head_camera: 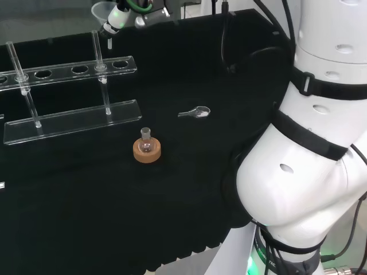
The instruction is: Pick up the funnel from the transparent funnel stand.
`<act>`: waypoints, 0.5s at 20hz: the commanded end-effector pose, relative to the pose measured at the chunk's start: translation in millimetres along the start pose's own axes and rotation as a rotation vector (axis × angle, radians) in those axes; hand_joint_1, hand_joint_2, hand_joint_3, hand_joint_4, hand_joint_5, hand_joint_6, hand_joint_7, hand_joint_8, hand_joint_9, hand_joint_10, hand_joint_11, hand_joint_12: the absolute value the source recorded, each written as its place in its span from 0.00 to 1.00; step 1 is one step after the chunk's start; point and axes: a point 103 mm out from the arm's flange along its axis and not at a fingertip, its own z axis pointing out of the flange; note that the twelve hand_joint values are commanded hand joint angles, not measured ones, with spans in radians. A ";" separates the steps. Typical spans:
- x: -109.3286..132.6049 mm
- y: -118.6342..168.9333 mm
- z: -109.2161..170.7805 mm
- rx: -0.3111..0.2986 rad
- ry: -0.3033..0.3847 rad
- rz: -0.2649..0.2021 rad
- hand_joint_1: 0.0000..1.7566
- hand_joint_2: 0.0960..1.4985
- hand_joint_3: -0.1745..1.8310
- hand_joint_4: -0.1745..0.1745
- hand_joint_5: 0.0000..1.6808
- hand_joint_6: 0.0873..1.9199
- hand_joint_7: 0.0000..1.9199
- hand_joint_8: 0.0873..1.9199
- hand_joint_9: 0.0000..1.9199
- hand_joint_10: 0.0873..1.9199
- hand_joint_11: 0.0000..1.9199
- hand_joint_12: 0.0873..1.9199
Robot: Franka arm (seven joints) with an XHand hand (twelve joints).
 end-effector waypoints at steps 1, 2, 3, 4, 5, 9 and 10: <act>8.6 -21.0 -9.8 -0.005 -0.032 -0.007 0.47 0.31 0.38 0.49 0.37 0.22 0.49 0.25 0.45 0.16 0.12 0.74; 7.6 -24.0 -10.5 0.002 -0.036 -0.013 0.47 0.31 0.38 0.49 0.37 0.22 0.49 0.25 0.45 0.16 0.12 0.74; 3.6 -32.7 -13.8 0.009 -0.047 -0.014 0.47 0.31 0.38 0.49 0.37 0.22 0.49 0.25 0.45 0.16 0.12 0.74; -1.0 -41.8 -16.9 0.010 -0.052 -0.009 0.47 0.31 0.38 0.49 0.37 0.22 0.49 0.25 0.45 0.16 0.12 0.74; -3.2 -48.1 -20.7 0.010 -0.058 -0.007 0.47 0.31 0.38 0.49 0.37 0.22 0.49 0.25 0.45 0.16 0.12 0.74; -27.7 -100.6 -33.8 -0.011 -0.057 0.007 0.47 0.31 0.38 0.49 0.36 0.22 0.49 0.25 0.45 0.16 0.13 0.74; -31.8 -109.5 -35.1 -0.013 -0.056 0.013 0.47 0.31 0.38 0.49 0.36 0.22 0.49 0.25 0.45 0.16 0.13 0.74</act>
